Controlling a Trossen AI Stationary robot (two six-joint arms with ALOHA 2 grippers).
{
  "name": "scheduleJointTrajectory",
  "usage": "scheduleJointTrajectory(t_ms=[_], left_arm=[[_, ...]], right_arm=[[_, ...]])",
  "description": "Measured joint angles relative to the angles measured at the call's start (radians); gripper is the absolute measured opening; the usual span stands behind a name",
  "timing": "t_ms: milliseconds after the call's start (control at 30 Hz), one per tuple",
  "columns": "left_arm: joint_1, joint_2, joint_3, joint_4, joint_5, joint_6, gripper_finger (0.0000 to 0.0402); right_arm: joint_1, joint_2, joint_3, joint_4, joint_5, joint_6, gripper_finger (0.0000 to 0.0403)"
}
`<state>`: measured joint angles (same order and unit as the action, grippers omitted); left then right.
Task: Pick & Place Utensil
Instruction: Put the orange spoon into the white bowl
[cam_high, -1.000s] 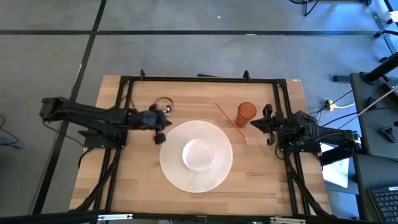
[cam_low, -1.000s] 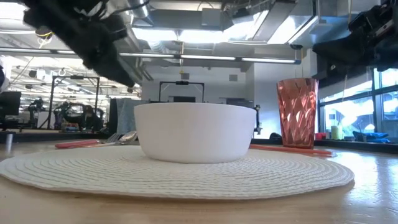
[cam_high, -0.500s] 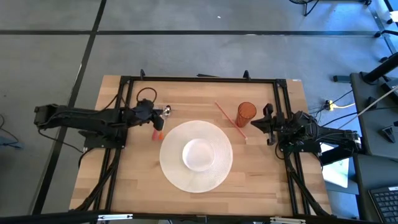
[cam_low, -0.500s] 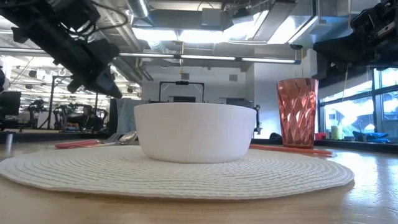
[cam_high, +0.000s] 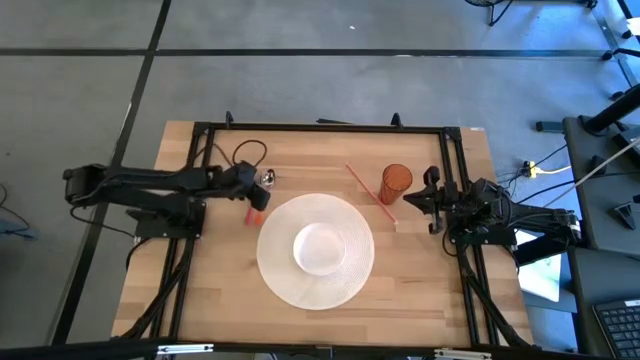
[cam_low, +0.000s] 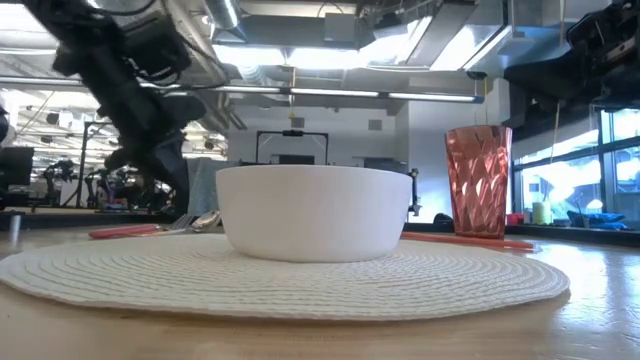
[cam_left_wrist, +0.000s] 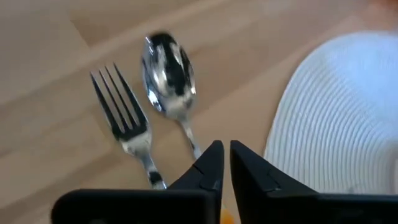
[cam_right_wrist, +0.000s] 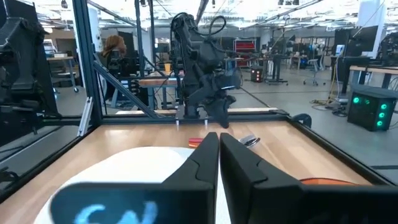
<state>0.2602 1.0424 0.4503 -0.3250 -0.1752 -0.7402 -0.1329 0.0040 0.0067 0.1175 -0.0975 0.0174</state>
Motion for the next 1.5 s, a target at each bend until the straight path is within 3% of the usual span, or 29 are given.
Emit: scheduleJointTrajectory(t_ms=[233, 500, 733, 1133, 1500], left_arm=[[0.023, 0.184, 0.183, -0.229, 0.079, 0.044, 0.0095], [0.05, 0.373, 0.298, -0.255, 0.197, 0.115, 0.0176], [0.106, 0.483, 0.321, -0.26, 0.196, 0.118, 0.0174], [0.163, 0.5, 0.321, -0.257, 0.192, 0.16, 0.0173], [0.168, 0.593, 0.332, -0.268, 0.179, 0.168, 0.0173]], right_arm=[[0.0, 0.0, 0.0, 0.03, 0.0, 0.0, 0.0016], [0.0, 0.0, 0.0, 0.026, 0.0, 0.002, 0.0016], [0.0, 0.0, 0.0, 0.019, 0.0, 0.008, 0.0016], [0.0, 0.0, 0.0, 0.012, 0.0, 0.005, 0.0016], [0.0, 0.0, 0.0, 0.012, 0.0, 0.005, 0.0016]])
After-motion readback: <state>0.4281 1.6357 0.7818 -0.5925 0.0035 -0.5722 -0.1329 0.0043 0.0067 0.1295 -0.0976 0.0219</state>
